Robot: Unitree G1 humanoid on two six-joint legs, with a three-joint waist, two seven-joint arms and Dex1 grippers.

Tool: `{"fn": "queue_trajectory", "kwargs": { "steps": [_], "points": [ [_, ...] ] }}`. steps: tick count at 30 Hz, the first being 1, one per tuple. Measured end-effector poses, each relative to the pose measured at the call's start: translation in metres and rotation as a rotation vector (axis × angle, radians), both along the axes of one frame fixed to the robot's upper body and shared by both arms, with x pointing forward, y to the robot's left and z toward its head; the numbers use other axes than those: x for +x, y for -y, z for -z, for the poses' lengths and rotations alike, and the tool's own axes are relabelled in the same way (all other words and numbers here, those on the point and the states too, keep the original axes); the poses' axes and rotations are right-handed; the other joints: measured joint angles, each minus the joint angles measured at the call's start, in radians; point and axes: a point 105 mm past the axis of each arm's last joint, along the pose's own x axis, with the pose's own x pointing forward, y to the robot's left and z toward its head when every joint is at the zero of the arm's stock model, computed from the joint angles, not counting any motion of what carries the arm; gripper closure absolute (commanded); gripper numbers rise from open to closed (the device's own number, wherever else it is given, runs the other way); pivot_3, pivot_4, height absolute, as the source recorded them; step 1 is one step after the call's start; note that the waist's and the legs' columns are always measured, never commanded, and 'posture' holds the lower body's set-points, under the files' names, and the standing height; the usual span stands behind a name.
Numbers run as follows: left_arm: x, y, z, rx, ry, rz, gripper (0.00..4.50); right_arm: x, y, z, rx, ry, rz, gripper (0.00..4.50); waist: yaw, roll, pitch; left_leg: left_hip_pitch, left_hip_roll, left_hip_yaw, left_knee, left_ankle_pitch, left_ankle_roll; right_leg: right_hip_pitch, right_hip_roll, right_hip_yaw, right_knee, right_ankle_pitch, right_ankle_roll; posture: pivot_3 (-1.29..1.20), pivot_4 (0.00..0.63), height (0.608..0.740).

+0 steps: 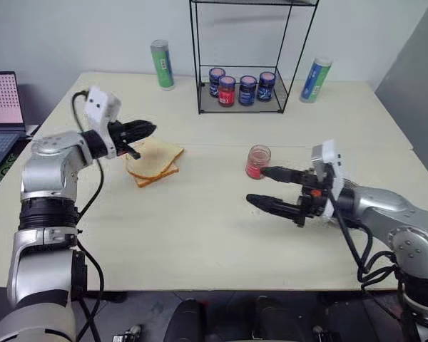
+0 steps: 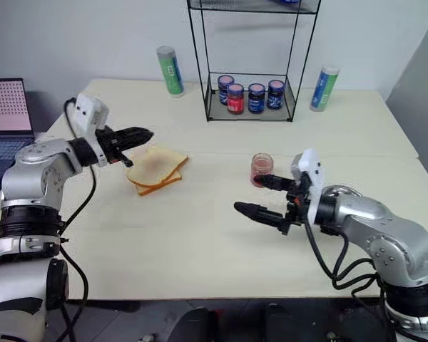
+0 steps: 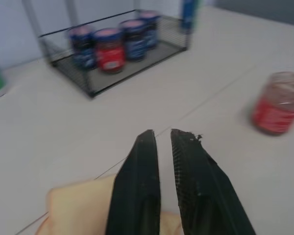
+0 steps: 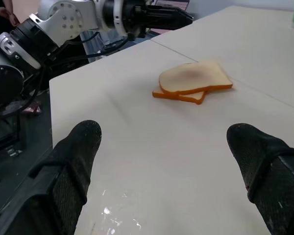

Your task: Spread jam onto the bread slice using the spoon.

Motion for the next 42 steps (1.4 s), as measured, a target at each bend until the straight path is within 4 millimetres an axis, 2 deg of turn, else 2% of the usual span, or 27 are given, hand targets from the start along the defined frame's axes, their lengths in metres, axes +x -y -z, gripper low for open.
{"fn": "queue_trajectory", "kwargs": {
  "steps": [1,3,6,7,10,16,22,27,30,34,38,39,42],
  "points": [
    [0.0,-0.008,0.007,-0.019,-0.005,-0.05,3.0,0.002,-0.004,0.0,0.002,0.006,-0.008,0.0,-0.002,0.0,0.0,0.0,0.0,0.0,0.0,0.0,0.0,0.0,0.0,0.0,0.0,0.0,0.0,0.0,0.15,0.74],
    [-0.002,-0.025,0.033,-0.081,-0.048,-0.17,2.57,0.009,-0.015,-0.001,0.008,0.024,-0.021,0.0,-0.002,-0.001,0.0,-0.002,-0.001,-0.001,0.001,0.0,0.0,-0.001,-0.002,-0.001,0.0,0.0,0.0,0.0,0.15,0.74],
    [-0.009,-0.036,0.054,-0.13,-0.08,-0.251,1.9,0.015,-0.023,-0.003,0.014,0.044,-0.031,0.0,0.0,-0.001,0.0,-0.002,-0.001,0.0,0.001,0.0,0.0,0.0,-0.002,-0.001,0.0,0.0,0.0,0.0,0.15,0.74],
    [-0.014,-0.039,0.057,-0.161,-0.082,-0.274,1.76,0.016,-0.026,-0.004,0.016,0.049,-0.042,0.0,0.0,-0.002,0.0,-0.002,-0.001,0.0,0.001,0.0,0.0,0.0,-0.003,-0.001,-0.001,0.0,0.0,0.0,0.15,0.74],
    [-0.028,-0.031,0.068,-0.308,-0.113,-0.288,1.21,0.017,-0.042,-0.007,0.02,0.074,-0.092,0.0,0.004,-0.002,0.0,-0.002,-0.001,-0.001,0.001,0.0,0.0,0.0,-0.004,-0.002,0.0,0.0,0.0,0.0,0.15,0.74],
    [-0.045,-0.025,0.084,-0.444,-0.173,-0.335,1.21,0.021,-0.054,-0.009,0.029,0.097,-0.134,0.0,0.006,-0.002,0.0,-0.001,-0.001,-0.001,0.001,0.0,0.0,0.0,-0.004,-0.002,0.001,0.0,0.0,0.0,0.15,0.74],
    [-0.04,-0.027,0.088,-0.435,-0.177,-0.375,1.21,0.024,-0.057,-0.008,0.029,0.101,-0.145,0.0,0.011,-0.002,0.0,-0.001,-0.001,-0.001,0.001,0.0,0.0,0.0,-0.003,-0.002,0.0,0.001,0.0,0.0,0.15,0.74],
    [-0.028,-0.022,0.094,-0.418,-0.198,-0.373,1.9,0.023,-0.059,-0.008,0.036,0.1,-0.155,0.0,0.013,-0.002,0.0,-0.001,-0.002,-0.001,0.001,0.0,0.0,0.0,-0.003,-0.002,0.0,0.001,0.0,0.0,0.15,0.74],
    [-0.022,-0.021,0.098,-0.409,-0.21,-0.364,2.49,0.023,-0.059,-0.008,0.036,0.1,-0.154,0.0,0.013,-0.002,0.0,-0.001,-0.001,-0.001,0.001,0.0,0.0,0.0,-0.003,-0.002,0.0,0.001,0.0,0.0,0.15,0.74],
    [-0.019,-0.025,0.099,-0.393,-0.207,-0.369,3.52,0.024,-0.058,-0.009,0.038,0.101,-0.149,0.0,0.013,-0.002,0.0,-0.001,-0.001,-0.001,0.001,0.0,0.0,0.0,-0.003,-0.002,0.0,0.001,0.0,0.0,0.15,0.74],
    [-0.017,-0.025,0.098,-0.377,-0.195,-0.362,4.27,0.025,-0.057,-0.009,0.038,0.102,-0.14,0.0,0.013,-0.002,0.0,-0.001,-0.001,-0.001,0.001,0.0,0.0,0.0,-0.003,-0.002,0.0,0.001,0.0,0.0,0.15,0.74],
    [-0.017,-0.025,0.098,-0.375,-0.195,-0.362,4.42,0.026,-0.056,-0.009,0.039,0.103,-0.135,0.0,0.013,-0.002,0.0,-0.001,-0.001,-0.001,0.001,0.0,0.0,0.0,-0.003,-0.002,0.0,0.001,0.0,0.0,0.15,0.74],
    [-0.016,-0.025,0.096,-0.374,-0.193,-0.355,4.47,0.027,-0.054,-0.011,0.043,0.106,-0.121,0.0,0.013,-0.002,0.0,-0.001,-0.001,-0.001,0.001,0.0,0.0,0.0,-0.003,-0.002,0.0,0.001,0.0,0.0,0.15,0.74]
  ]
}}
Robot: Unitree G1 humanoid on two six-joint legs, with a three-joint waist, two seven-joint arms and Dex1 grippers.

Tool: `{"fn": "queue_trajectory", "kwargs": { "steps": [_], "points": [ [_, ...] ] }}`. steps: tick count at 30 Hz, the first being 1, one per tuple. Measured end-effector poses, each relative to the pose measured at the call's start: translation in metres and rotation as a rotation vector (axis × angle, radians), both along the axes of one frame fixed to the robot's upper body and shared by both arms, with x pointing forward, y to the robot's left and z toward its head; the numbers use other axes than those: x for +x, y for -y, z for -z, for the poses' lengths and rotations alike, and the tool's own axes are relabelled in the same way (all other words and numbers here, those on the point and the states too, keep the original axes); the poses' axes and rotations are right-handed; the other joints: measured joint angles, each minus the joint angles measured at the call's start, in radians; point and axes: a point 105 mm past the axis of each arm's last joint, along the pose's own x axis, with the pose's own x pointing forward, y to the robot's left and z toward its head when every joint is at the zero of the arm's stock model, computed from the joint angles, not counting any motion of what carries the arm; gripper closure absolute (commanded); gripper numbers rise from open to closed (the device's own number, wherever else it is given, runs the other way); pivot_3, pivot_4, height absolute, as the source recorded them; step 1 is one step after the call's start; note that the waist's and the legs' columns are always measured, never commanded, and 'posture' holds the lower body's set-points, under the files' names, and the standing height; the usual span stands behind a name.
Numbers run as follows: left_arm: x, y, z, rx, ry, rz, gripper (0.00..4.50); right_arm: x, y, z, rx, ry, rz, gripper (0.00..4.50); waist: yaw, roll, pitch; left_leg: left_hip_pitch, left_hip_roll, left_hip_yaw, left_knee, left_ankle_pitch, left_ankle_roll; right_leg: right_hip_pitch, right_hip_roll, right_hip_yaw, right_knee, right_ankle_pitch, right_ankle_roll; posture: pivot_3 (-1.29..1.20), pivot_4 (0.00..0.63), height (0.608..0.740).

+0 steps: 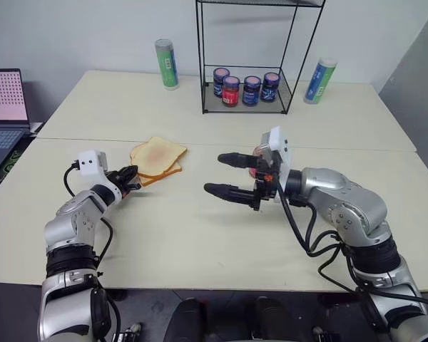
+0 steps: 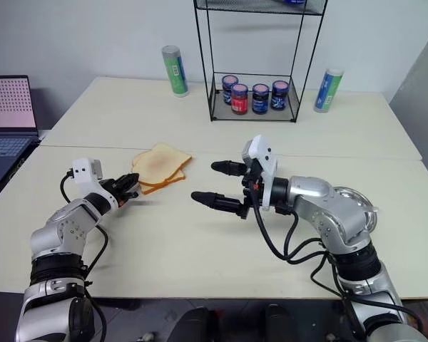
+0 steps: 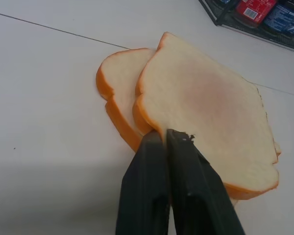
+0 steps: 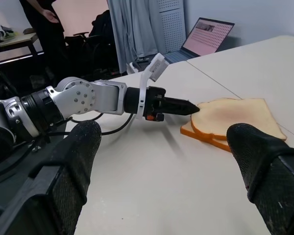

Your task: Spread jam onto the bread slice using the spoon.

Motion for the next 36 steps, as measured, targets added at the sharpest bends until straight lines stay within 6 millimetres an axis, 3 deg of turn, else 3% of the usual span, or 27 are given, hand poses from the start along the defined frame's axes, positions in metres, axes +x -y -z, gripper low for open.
{"fn": "queue_trajectory", "kwargs": {
  "steps": [8,16,22,29,33,36],
  "points": [
    [0.0,-0.003,-0.009,0.02,0.022,0.003,4.47,0.001,0.001,-0.001,-0.002,0.004,0.005,0.0,0.0,0.0,0.0,0.0,0.0,0.0,0.0,0.0,0.0,0.0,0.0,0.0,0.0,0.0,0.0,0.0,0.15,0.74],
    [-0.006,0.01,-0.077,0.08,0.197,0.12,4.47,0.002,0.003,-0.005,0.002,0.015,0.009,0.0,-0.001,0.0,0.0,0.0,0.0,0.0,-0.001,0.0,0.0,0.0,0.0,0.0,0.0,0.0,0.0,0.0,0.15,0.74],
    [-0.027,0.05,-0.105,0.137,0.206,0.4,4.47,0.004,0.015,-0.007,-0.016,0.014,0.029,0.0,-0.001,0.0,0.0,0.0,0.0,0.0,-0.001,0.0,0.0,0.0,0.0,0.0,-0.001,0.0,0.0,0.0,0.15,0.74],
    [-0.071,0.097,-0.121,0.198,0.136,0.806,4.47,-0.03,0.06,-0.004,-0.109,-0.089,-0.007,0.0,0.002,0.001,0.001,0.0,0.0,0.0,-0.002,0.0,0.0,0.0,0.0,0.001,-0.003,-0.001,-0.001,0.0,0.15,0.74],
    [-0.093,0.129,-0.118,0.143,0.1,1.006,4.47,-0.051,0.078,-0.002,-0.155,-0.148,-0.01,0.0,0.003,0.001,0.001,0.0,0.0,0.0,-0.001,0.0,0.0,0.001,0.001,0.001,-0.002,-0.001,0.0,0.0,0.15,0.74],
    [-0.098,0.162,-0.125,0.052,0.154,1.127,4.47,-0.059,0.091,0.006,-0.197,-0.185,0.028,0.0,0.008,0.001,0.001,0.0,-0.001,-0.001,0.0,0.0,0.0,0.002,0.001,0.0,-0.003,-0.001,0.0,0.0,0.15,0.74]
  ]
}}
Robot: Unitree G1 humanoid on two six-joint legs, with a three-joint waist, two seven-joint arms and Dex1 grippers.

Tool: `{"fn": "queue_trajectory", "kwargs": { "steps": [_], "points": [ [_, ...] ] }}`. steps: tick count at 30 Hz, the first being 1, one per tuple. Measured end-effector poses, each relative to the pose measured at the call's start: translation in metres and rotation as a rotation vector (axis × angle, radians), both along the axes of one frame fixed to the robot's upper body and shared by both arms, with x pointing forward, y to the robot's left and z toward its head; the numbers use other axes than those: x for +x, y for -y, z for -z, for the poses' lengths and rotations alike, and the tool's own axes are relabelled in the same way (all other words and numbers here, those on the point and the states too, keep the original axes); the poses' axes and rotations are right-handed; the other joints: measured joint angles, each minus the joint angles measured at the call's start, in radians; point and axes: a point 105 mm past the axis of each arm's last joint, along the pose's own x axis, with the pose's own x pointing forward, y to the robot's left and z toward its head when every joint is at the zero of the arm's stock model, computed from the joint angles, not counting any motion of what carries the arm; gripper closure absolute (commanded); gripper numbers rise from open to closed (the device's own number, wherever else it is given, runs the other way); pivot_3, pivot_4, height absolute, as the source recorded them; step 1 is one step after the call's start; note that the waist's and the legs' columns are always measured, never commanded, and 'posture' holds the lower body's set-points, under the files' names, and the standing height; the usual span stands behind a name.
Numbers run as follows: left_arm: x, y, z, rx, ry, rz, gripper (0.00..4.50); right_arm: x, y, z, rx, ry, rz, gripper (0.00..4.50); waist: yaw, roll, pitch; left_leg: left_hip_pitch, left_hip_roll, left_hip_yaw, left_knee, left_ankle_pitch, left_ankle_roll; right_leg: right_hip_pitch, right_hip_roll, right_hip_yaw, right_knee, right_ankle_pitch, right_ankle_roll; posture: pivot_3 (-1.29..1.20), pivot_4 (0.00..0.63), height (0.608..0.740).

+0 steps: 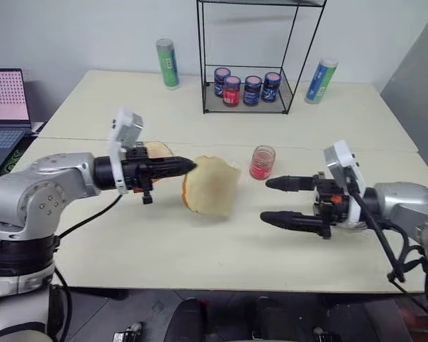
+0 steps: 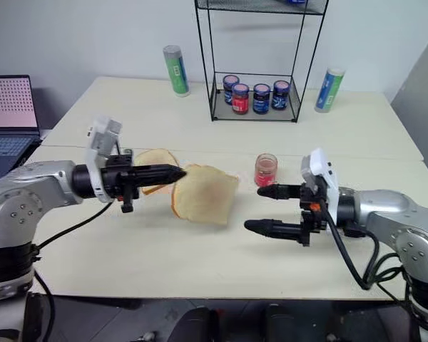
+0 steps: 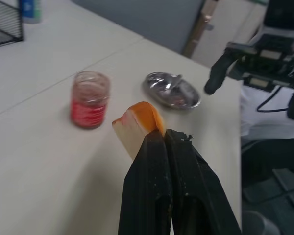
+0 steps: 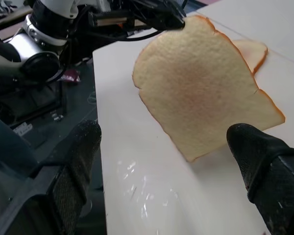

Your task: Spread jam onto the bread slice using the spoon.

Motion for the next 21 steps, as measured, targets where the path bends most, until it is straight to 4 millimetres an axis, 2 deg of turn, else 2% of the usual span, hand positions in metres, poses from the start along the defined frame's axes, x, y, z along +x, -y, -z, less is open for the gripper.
{"fn": "queue_trajectory", "kwargs": {
  "steps": [1,3,6,7,8,9,10,12,15,17,21],
  "points": [
    [-0.001,0.012,-0.003,-0.036,-0.007,0.035,4.47,-0.001,0.005,0.004,-0.015,-0.011,0.023,0.0,0.001,0.0,0.0,0.0,0.0,0.0,0.0,0.0,0.0,0.0,0.0,0.0,-0.001,0.0,0.0,0.0,0.15,0.74],
    [0.0,0.02,-0.005,-0.063,-0.009,0.056,4.47,-0.003,0.009,0.009,-0.023,-0.026,0.048,0.0,-0.003,0.0,0.0,0.0,0.0,0.001,0.0,0.0,0.0,0.0,0.001,0.001,-0.001,0.0,0.0,0.0,0.15,0.74],
    [0.004,0.023,0.011,-0.025,-0.025,0.034,4.47,-0.003,0.021,0.015,-0.029,-0.047,0.124,0.0,-0.012,0.001,0.0,0.002,0.001,0.002,-0.001,0.0,0.0,0.0,0.002,0.003,0.0,0.0,0.0,0.0,0.15,0.74],
    [0.005,0.02,0.026,0.009,-0.043,0.019,4.47,-0.003,0.024,0.016,-0.029,-0.05,0.141,0.0,-0.015,0.001,0.0,0.003,0.001,0.002,-0.002,0.0,0.0,0.0,0.003,0.003,0.0,0.0,0.0,0.0,0.15,0.74],
    [0.006,0.014,0.053,0.074,-0.087,-0.011,4.47,-0.003,0.026,0.017,-0.03,-0.052,0.158,0.0,-0.018,0.001,0.0,0.004,0.002,0.002,-0.002,0.0,0.0,0.0,0.004,0.003,0.0,0.0,0.0,0.0,0.15,0.74],
    [0.006,0.012,0.064,0.105,-0.101,-0.019,4.47,-0.003,0.027,0.017,-0.03,-0.052,0.165,0.0,-0.02,0.001,0.0,0.003,0.002,0.001,-0.002,0.0,0.0,0.0,0.004,0.003,0.001,0.0,0.0,0.0,0.15,0.74],
    [0.005,0.006,0.086,0.164,-0.127,-0.034,4.47,-0.004,0.029,0.018,-0.035,-0.05,0.175,0.0,-0.019,0.001,0.0,0.003,0.002,0.001,-0.002,0.0,0.0,0.0,0.004,0.003,0.001,-0.001,-0.001,0.0,0.15,0.74],
    [0.006,-0.005,0.117,0.244,-0.143,-0.069,4.47,-0.006,0.03,0.02,-0.041,-0.055,0.183,0.0,-0.016,0.001,0.0,0.003,0.002,0.001,-0.002,0.0,0.0,0.0,0.004,0.002,0.0,-0.001,-0.001,0.0,0.15,0.74],
    [0.017,-0.018,0.15,0.339,-0.112,-0.138,4.47,-0.007,0.029,0.02,-0.043,-0.048,0.188,0.0,-0.004,0.001,0.0,0.002,0.002,0.001,-0.001,0.0,0.0,0.0,0.003,0.002,-0.002,-0.001,-0.001,0.0,0.15,0.74],
    [0.024,-0.016,0.157,0.345,-0.07,-0.159,4.47,-0.006,0.03,0.02,-0.042,-0.042,0.192,0.0,0.001,0.001,0.0,0.001,0.001,0.001,0.0,0.0,0.0,0.0,0.002,0.002,-0.003,-0.001,-0.001,0.0,0.15,0.74],
    [0.041,-0.006,0.155,0.327,0.006,-0.205,4.47,-0.005,0.029,0.018,-0.039,-0.033,0.193,0.0,0.013,0.001,0.0,0.0,0.0,0.001,0.0,0.0,0.0,0.001,0.001,0.002,-0.004,0.0,0.0,0.0,0.15,0.74]
  ]
}}
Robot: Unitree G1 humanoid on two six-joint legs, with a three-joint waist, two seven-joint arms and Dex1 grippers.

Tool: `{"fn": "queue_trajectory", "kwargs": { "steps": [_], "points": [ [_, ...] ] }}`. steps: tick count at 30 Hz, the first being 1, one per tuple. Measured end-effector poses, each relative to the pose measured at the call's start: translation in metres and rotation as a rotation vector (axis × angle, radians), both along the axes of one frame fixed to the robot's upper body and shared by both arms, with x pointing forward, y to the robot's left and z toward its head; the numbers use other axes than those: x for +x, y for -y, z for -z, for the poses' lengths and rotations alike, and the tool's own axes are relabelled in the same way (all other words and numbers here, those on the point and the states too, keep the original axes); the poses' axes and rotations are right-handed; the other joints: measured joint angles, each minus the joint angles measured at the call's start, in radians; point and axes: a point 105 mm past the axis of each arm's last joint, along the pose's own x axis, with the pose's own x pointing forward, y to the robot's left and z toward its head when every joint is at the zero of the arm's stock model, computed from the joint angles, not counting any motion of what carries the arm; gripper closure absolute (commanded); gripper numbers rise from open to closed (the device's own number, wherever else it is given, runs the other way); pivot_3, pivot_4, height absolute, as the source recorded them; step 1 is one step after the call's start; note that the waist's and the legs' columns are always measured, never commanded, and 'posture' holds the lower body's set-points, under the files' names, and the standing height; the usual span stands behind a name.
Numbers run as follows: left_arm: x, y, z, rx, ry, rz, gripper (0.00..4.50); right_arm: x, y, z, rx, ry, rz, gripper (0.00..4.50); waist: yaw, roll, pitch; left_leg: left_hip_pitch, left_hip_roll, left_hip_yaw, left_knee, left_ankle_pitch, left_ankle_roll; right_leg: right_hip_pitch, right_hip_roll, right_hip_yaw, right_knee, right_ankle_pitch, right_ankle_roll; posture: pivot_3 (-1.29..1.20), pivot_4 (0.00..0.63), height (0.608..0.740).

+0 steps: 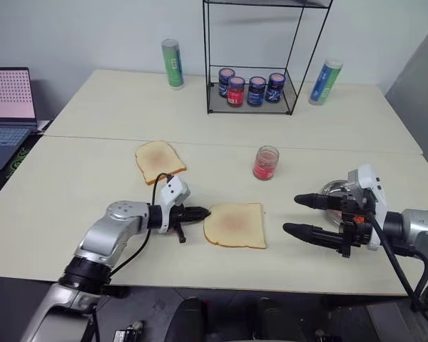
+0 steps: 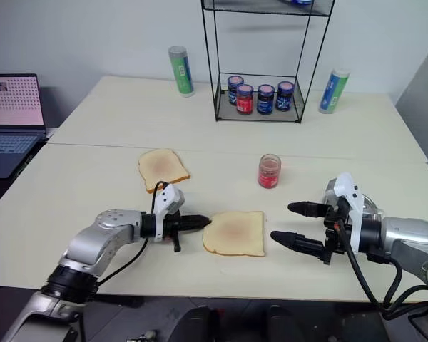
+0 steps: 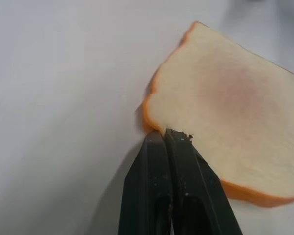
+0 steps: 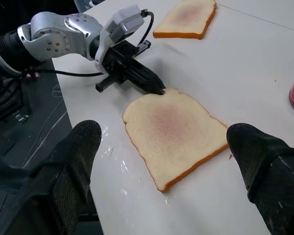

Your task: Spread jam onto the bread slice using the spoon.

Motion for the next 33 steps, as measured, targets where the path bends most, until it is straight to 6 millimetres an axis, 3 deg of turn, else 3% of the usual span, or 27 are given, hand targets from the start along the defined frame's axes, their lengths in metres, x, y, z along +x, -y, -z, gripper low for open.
{"fn": "queue_trajectory", "kwargs": {
  "steps": [5,12,13,14,20,24,27,32,33],
  "points": [
    [0.023,0.008,-0.004,-0.009,0.062,-0.068,4.47,0.007,0.003,-0.002,0.003,0.014,0.02,0.0,0.001,0.0,0.0,0.0,0.0,0.0,0.0,0.0,0.0,0.0,0.0,0.0,0.001,0.0,0.0,0.0,0.15,0.74],
    [0.03,0.015,-0.004,-0.015,0.093,-0.083,4.47,0.013,0.004,0.001,-0.006,0.019,0.034,0.0,0.0,0.0,0.0,0.0,0.0,0.0,0.0,0.0,0.0,0.0,0.001,0.0,0.001,0.0,0.0,0.0,0.15,0.74],
    [0.031,0.015,-0.003,-0.017,0.095,-0.084,4.09,0.013,0.004,0.001,-0.006,0.021,0.035,0.0,0.0,0.0,0.0,0.0,0.0,0.0,0.0,0.0,0.0,0.0,0.001,0.0,0.001,0.0,0.0,0.0,0.15,0.74],
    [0.032,0.015,-0.004,-0.022,0.095,-0.089,4.05,0.013,0.004,0.001,-0.006,0.021,0.036,0.0,0.0,0.0,0.0,0.0,0.0,0.0,0.0,0.0,0.0,0.0,0.001,0.0,0.001,0.0,0.0,0.0,0.15,0.74],
    [0.04,0.009,-0.015,-0.047,0.123,-0.127,2.67,0.012,0.014,0.011,-0.012,-0.016,0.086,0.0,0.001,0.0,0.0,0.0,0.0,-0.001,0.0,0.0,0.0,0.0,0.001,-0.001,0.001,0.0,0.0,0.0,0.15,0.74],
    [0.04,-0.007,-0.029,-0.041,0.14,-0.14,1.85,0.015,0.039,0.013,-0.015,-0.019,0.217,0.0,0.0,0.0,0.0,0.0,0.001,-0.001,0.0,0.0,0.0,0.0,0.001,-0.001,0.001,0.0,0.0,0.0,0.15,0.74],
    [0.037,-0.018,-0.055,-0.039,0.214,-0.13,1.27,0.016,0.066,0.017,0.011,-0.024,0.374,0.0,0.0,0.0,0.0,0.001,0.001,0.0,-0.001,0.0,0.0,0.0,0.001,-0.001,0.002,0.0,0.0,0.0,0.15,0.74],
    [0.011,0.01,-0.097,-0.109,0.31,0.063,0.2,0.023,0.125,0.021,0.138,-0.018,0.736,0.0,0.001,0.0,0.0,0.001,0.0,0.0,0.0,0.0,0.0,0.001,0.0,0.0,0.001,0.0,0.0,0.0,0.15,0.74],
    [-0.001,0.022,-0.106,-0.119,0.332,0.142,0.07,0.024,0.146,0.022,0.204,-0.023,0.856,0.0,0.001,0.0,0.0,0.001,0.0,0.0,0.0,0.0,0.0,0.001,0.0,0.0,0.001,0.0,0.0,0.0,0.15,0.74]
  ]
}}
